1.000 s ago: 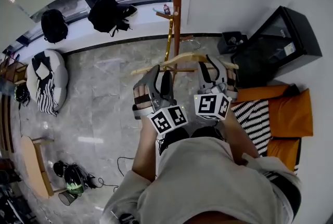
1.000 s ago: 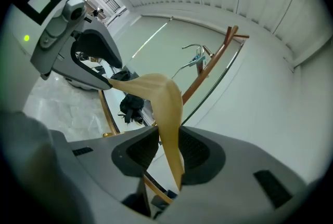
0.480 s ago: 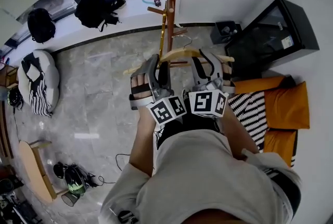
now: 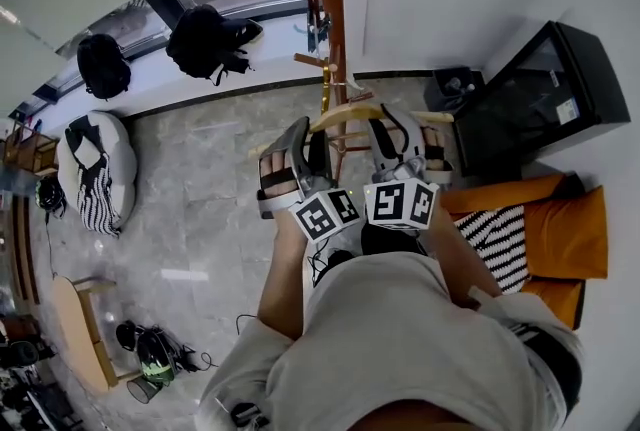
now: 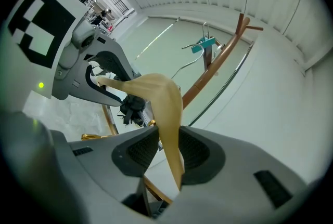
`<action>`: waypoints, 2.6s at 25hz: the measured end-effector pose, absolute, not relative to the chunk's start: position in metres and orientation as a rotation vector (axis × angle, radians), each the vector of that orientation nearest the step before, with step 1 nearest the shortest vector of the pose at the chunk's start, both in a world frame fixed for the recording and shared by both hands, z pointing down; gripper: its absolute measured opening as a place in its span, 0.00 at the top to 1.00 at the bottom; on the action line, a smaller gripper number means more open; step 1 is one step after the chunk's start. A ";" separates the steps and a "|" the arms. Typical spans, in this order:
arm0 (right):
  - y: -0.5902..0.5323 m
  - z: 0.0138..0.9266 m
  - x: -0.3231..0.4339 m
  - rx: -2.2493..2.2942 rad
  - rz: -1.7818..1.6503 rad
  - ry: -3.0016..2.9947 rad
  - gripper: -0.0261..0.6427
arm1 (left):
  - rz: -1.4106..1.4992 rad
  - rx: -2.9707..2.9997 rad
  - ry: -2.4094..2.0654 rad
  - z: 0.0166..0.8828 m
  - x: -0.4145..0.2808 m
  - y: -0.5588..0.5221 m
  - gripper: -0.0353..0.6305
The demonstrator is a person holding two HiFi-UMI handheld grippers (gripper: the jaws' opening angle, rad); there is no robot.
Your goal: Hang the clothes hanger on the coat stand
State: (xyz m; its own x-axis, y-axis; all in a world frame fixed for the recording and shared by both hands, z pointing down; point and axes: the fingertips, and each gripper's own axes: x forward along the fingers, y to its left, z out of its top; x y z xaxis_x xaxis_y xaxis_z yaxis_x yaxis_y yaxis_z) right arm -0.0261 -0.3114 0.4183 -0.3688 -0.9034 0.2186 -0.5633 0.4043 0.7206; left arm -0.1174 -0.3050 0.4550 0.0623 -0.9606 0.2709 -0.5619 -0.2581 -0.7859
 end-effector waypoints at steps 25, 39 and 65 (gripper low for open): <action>-0.372 0.480 -0.039 1.116 -0.561 -2.157 0.79 | -1.240 -1.873 1.510 0.493 -0.124 -0.361 0.73; -0.389 0.494 -0.043 1.083 -0.543 -2.172 0.79 | -1.263 -1.890 1.544 0.503 -0.125 -0.375 0.73; -0.425 0.511 -0.043 1.026 -0.528 -2.181 0.79 | -1.292 -1.908 1.588 0.518 -0.125 -0.408 0.73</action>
State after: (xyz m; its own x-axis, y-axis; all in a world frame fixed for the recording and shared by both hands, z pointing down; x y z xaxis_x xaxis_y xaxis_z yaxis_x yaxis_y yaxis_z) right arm -0.0429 -0.4248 0.5108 -0.4736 -0.7879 0.3935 -0.5210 0.6109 0.5961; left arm -0.1246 -0.4076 0.5178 -0.0391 -0.9064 0.4206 -0.5961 -0.3166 -0.7378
